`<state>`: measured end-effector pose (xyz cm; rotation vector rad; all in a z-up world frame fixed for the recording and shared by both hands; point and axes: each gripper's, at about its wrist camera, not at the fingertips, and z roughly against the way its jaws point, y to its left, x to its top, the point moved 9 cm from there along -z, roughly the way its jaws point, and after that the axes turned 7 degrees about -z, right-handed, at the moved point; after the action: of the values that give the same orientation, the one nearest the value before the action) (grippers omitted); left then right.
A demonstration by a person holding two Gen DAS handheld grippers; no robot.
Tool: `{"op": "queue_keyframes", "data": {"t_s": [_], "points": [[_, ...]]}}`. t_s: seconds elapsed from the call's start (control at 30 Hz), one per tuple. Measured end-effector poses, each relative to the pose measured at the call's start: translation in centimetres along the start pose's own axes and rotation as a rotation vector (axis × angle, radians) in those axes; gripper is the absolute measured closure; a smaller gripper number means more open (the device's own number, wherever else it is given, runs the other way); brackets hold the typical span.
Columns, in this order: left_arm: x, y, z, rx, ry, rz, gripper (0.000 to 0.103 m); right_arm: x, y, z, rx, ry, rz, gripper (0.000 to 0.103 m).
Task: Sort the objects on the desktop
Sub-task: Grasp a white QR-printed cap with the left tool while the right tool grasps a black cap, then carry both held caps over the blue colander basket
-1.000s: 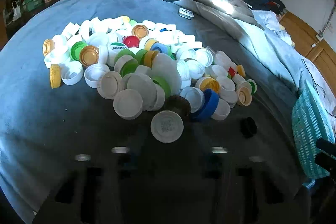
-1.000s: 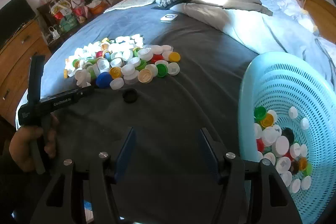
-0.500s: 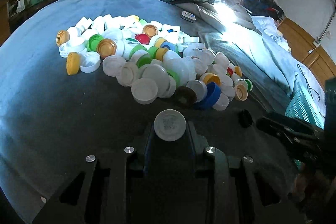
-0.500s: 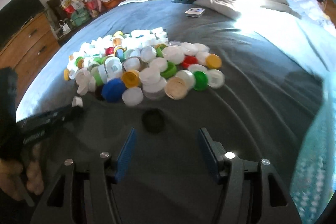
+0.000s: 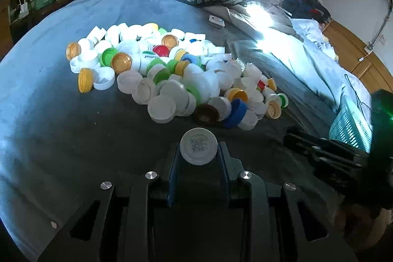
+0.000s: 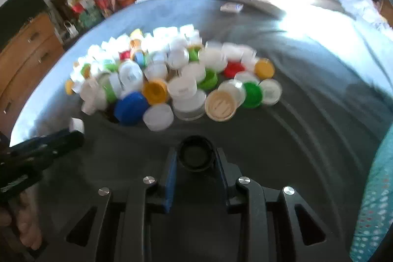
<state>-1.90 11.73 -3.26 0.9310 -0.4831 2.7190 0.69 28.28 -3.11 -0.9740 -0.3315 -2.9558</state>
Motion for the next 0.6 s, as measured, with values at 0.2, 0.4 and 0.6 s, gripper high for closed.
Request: {"op": "queue_keyframes", "data": {"t_s": [0.2,0.4,0.6], "points": [[1.3,-2.9,2.1,-0.016,-0.020,-0.047,0.078,1.1,0.4,6.1,0.015,-0.091,0.008,0.072],[2.9,-7.9,4.1,-0.047,-0.046,-0.123,0.078,2.5,-1.3,11.8,-0.042,-0.163,0.001,0.072],[4.1,-13.3,5.2,-0.087,-0.056,-0.204,0.078,2.7,-4.2,16.3,-0.104,-0.214,-0.028,0.072]]}}
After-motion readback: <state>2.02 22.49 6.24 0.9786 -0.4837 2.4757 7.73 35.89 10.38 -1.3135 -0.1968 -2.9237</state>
